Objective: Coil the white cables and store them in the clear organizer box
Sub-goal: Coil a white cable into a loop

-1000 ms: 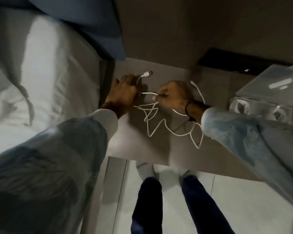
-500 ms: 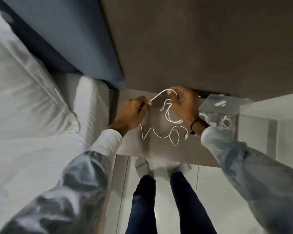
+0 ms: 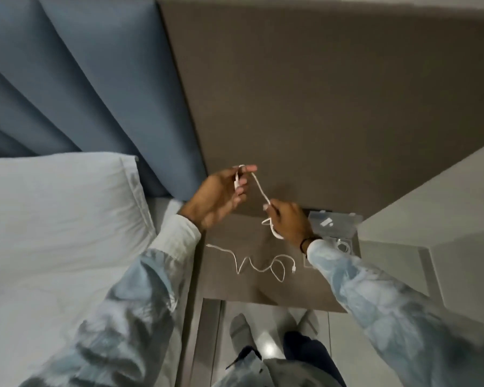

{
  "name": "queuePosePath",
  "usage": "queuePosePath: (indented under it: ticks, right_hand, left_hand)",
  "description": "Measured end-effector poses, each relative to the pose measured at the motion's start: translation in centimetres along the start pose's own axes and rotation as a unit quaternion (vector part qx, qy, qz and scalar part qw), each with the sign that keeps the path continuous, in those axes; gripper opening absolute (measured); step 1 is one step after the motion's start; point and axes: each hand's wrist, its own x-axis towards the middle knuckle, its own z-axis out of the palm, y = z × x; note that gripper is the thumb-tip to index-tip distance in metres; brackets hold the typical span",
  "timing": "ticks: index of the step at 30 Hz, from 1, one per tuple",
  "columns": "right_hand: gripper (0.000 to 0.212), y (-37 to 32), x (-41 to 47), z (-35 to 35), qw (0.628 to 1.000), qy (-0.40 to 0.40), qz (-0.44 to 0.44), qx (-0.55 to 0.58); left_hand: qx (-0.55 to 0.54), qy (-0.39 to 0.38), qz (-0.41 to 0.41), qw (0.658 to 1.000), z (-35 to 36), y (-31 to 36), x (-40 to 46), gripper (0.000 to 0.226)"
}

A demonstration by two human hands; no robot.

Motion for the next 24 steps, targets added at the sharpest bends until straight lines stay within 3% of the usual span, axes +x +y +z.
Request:
queuePosePath:
  ticks: [5,7,8,9,11,13,15,16,19,22,24]
  right_hand:
    - [0.017,-4.1,-0.4,-1.8,0.996,-0.073,-0.051,-0.028]
    - [0.016,-5.2,-0.3,-2.6,0.990,-0.135,-0.046,-0.015]
    - [0.015,-5.5,-0.4,-3.0,0.986,-0.158,-0.048,-0.016]
    - [0.014,-5.6,-0.6,-3.4,0.983,-0.174,-0.052,-0.023]
    - [0.016,-5.5,-0.9,-4.4,0.983,-0.174,-0.050,-0.018]
    - [0.022,-5.4,-0.9,-5.5,0.988,-0.149,-0.028,0.021]
    - [0.026,-5.2,-0.5,-6.9,0.992,-0.114,-0.012,0.049]
    - [0.027,-5.1,-0.2,-7.6,0.994,-0.099,-0.014,0.045]
    - [0.020,-4.6,0.6,-9.9,0.996,-0.084,-0.025,0.029]
    - [0.011,-4.1,1.6,-11.9,0.997,-0.051,-0.043,0.032]
    - [0.016,-3.7,2.2,-12.7,0.998,-0.010,-0.046,0.033]
  left_hand:
    - [-0.080,0.033,0.149,0.985,2.0,1.7,0.5,0.030]
    - [0.010,0.085,0.221,0.971,1.9,1.4,0.8,0.026]
    - [0.119,0.120,0.270,0.948,1.7,1.4,0.7,0.023]
    - [0.259,0.146,0.324,0.898,1.1,1.4,0.4,0.021]
    - [0.531,0.135,0.379,0.746,-0.5,1.4,0.1,0.013]
    - [0.717,0.091,0.296,0.625,-2.3,1.3,-0.6,0.015]
    - [0.799,0.053,0.201,0.564,-3.6,0.9,-1.5,0.019]
    - [0.806,0.033,0.180,0.563,-4.0,0.7,-1.9,0.018]
    - [0.778,-0.016,0.161,0.607,-4.4,0.0,-3.3,0.010]
    - [0.714,-0.035,0.137,0.686,-3.8,-0.8,-4.8,0.025]
    - [0.651,-0.052,0.110,0.749,-3.1,-1.4,-6.1,0.034]
